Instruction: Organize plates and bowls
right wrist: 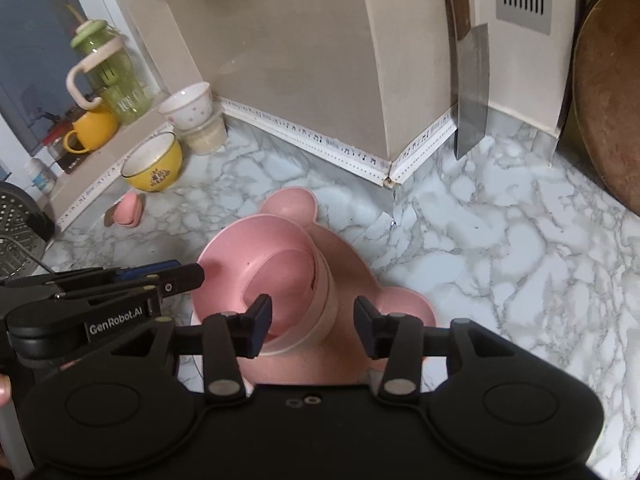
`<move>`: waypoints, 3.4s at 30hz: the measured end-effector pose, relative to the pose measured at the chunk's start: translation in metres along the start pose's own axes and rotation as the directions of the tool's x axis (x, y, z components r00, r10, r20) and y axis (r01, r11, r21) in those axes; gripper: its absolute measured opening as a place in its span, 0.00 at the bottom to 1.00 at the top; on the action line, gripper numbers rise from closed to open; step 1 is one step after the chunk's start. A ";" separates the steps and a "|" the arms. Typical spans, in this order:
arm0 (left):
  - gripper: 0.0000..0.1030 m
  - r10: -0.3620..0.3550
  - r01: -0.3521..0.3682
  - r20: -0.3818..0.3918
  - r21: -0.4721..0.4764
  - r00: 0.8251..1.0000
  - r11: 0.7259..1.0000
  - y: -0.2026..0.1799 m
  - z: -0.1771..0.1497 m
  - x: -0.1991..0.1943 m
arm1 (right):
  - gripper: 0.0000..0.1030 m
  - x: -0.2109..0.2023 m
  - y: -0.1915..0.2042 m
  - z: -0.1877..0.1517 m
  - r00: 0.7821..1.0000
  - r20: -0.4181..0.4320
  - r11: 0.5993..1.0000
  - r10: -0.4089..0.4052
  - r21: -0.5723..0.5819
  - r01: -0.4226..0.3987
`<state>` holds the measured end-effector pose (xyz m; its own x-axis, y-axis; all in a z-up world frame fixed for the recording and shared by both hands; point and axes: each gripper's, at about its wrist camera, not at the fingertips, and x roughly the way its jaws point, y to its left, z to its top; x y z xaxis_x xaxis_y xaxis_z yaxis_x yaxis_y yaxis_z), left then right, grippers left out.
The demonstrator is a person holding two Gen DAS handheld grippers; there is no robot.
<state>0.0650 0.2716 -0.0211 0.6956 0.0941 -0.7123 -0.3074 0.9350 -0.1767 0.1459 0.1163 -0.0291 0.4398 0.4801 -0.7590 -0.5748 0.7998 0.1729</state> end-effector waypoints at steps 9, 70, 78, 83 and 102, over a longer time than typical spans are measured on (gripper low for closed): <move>0.30 -0.040 0.039 0.067 0.012 0.997 0.999 -0.022 -0.014 -0.030 | 0.65 -0.048 -0.009 -0.025 0.986 0.165 0.999 -0.010 -0.040 0.017; 1.00 -0.009 -0.003 0.200 0.060 0.980 0.998 -0.069 -0.084 -0.088 | 1.00 -0.102 -0.028 -0.110 0.929 0.369 0.997 -0.021 -0.066 0.048; 1.00 -0.008 0.000 0.175 0.045 0.985 0.999 -0.064 -0.084 -0.083 | 1.00 -0.099 -0.027 -0.108 0.934 0.356 0.996 -0.013 -0.074 0.042; 1.00 -0.009 0.001 0.175 0.042 0.985 0.999 -0.064 -0.083 -0.083 | 1.00 -0.098 -0.028 -0.106 0.936 0.353 0.996 -0.016 -0.074 0.045; 1.00 -0.012 0.005 0.158 0.047 0.987 0.999 -0.059 -0.072 -0.071 | 1.00 -0.086 -0.027 -0.097 0.941 0.338 0.997 -0.027 -0.065 0.052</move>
<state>-0.0129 0.1848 -0.0091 0.7929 0.1355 -0.5941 -0.2734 0.9504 -0.1481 0.0566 0.0190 -0.0291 0.6625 0.5516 -0.5067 -0.5948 0.7986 0.0917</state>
